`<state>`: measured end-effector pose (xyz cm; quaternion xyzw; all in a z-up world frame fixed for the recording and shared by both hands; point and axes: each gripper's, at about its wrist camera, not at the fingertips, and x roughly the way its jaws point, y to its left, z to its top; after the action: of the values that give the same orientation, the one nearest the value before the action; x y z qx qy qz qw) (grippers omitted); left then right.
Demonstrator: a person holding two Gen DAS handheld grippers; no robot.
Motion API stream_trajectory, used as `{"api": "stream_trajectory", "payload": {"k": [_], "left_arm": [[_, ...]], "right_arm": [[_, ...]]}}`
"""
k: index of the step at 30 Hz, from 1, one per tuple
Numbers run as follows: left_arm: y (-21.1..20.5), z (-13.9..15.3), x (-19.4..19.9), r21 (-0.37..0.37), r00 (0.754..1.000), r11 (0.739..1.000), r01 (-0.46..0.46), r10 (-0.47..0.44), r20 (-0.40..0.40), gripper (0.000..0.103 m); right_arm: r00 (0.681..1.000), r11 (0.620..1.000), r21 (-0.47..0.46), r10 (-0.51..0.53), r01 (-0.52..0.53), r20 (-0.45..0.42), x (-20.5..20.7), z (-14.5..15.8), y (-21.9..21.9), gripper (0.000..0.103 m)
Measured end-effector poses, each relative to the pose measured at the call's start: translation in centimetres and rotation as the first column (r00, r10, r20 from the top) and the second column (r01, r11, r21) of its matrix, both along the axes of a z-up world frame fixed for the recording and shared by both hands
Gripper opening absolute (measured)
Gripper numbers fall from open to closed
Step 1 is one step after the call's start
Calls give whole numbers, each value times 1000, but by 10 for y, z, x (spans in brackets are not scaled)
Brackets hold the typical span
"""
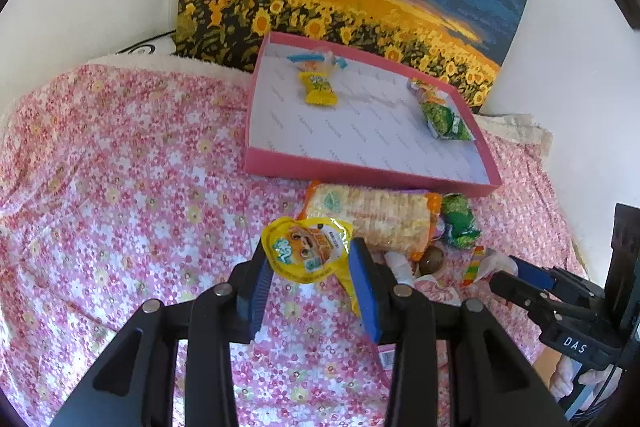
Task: Organize snacks
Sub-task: 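Carry the jelly cup in left tool while right tool carries candy pack into pink box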
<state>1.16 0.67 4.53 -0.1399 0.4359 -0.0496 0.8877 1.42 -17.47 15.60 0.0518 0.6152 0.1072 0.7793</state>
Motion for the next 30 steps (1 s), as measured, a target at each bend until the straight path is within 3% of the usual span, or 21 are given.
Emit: {"api": "stream_trajectory", "payload": {"k": [19, 20, 21, 30], "left_arm": [[-4, 29, 31, 32, 998, 999, 27, -28, 49, 40], [-4, 30, 33, 36, 998, 999, 29, -31, 46, 40], [-4, 31, 36, 68, 999, 996, 53, -52, -11, 40], [-7, 32, 57, 69, 998, 995, 68, -67, -14, 40]], "right_arm": [[996, 999, -21, 26, -25, 81, 23, 10, 5, 44], [996, 999, -24, 29, -27, 86, 25, 10, 5, 44], [995, 999, -26, 31, -29, 90, 27, 10, 4, 44], [993, 999, -37, 43, -39, 113, 49, 4, 3, 44]]}}
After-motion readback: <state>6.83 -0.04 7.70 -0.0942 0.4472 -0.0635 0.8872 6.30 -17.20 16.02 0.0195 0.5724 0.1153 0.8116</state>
